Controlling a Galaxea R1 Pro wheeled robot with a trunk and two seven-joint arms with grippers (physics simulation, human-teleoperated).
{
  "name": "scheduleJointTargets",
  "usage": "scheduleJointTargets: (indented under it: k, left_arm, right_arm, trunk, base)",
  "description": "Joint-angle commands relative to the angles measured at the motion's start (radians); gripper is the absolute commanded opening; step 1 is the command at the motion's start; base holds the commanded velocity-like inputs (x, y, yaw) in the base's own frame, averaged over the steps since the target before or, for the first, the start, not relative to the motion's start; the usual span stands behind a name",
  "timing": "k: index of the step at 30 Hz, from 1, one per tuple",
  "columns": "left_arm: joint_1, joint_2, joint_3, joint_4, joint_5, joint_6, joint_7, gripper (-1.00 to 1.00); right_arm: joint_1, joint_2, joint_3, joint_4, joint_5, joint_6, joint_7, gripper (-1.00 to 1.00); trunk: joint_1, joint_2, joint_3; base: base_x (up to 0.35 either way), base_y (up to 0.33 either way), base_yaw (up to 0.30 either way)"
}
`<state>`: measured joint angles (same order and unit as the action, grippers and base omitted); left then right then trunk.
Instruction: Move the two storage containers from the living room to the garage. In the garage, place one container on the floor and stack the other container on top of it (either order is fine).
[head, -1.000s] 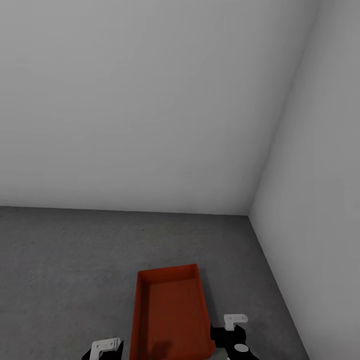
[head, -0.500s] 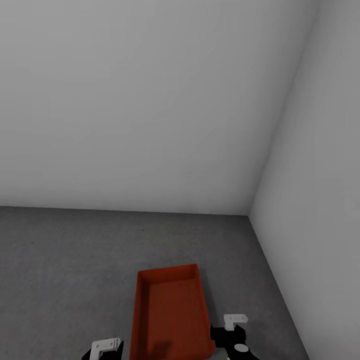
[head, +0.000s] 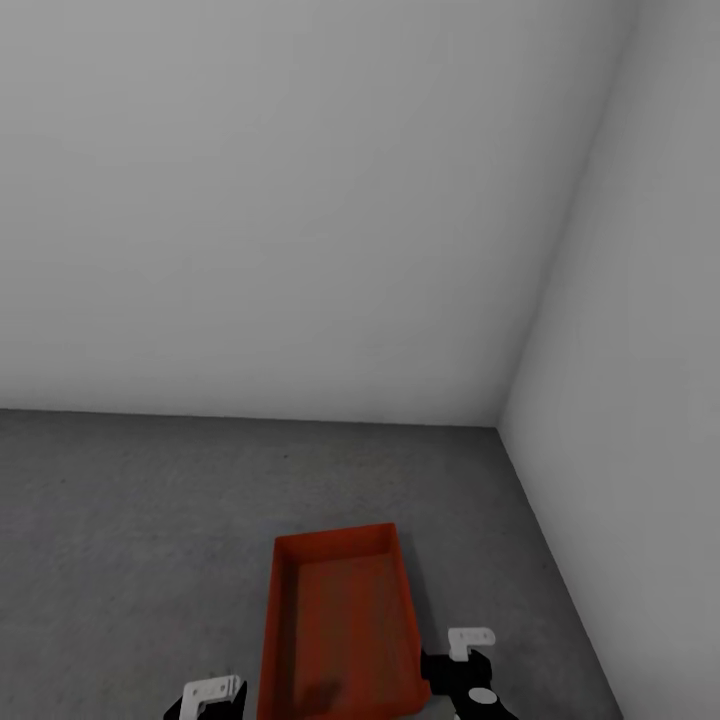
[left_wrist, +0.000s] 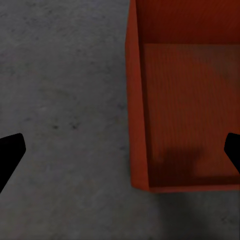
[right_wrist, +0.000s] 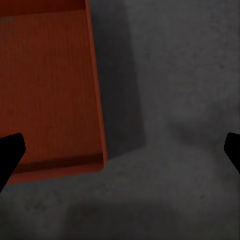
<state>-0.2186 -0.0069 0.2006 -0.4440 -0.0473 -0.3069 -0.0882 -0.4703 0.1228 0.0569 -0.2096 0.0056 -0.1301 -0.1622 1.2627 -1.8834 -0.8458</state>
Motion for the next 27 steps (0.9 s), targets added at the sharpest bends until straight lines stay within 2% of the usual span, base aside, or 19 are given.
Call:
scheduleJointTargets:
  k: [1,17,27]
  left_arm:
    - [-0.001,-0.001,0.008,0.001,-0.005,-0.003,-0.008,1.0]
    - [-0.001,-0.001,0.008,0.001,-0.005,-0.003,-0.008,1.0]
    - [-0.001,-0.001,0.008,0.001,-0.005,-0.003,-0.008,1.0]
  right_arm:
    - [-0.001,0.0,0.006,0.001,0.001,-0.002,-0.006,1.0]
    - [-0.001,0.0,0.006,0.001,0.001,-0.002,-0.006,1.0]
    - [-0.001,0.0,0.006,0.001,0.001,-0.002,-0.006,1.0]
  trunk:
    - [0.004,-0.008,-0.004]
    - [0.004,-0.008,-0.004]
    - [-0.035,0.062,0.027]
  base:
    - [0.0,0.0,0.0]
    - [0.0,0.0,0.0]
    - [0.0,0.0,0.0]
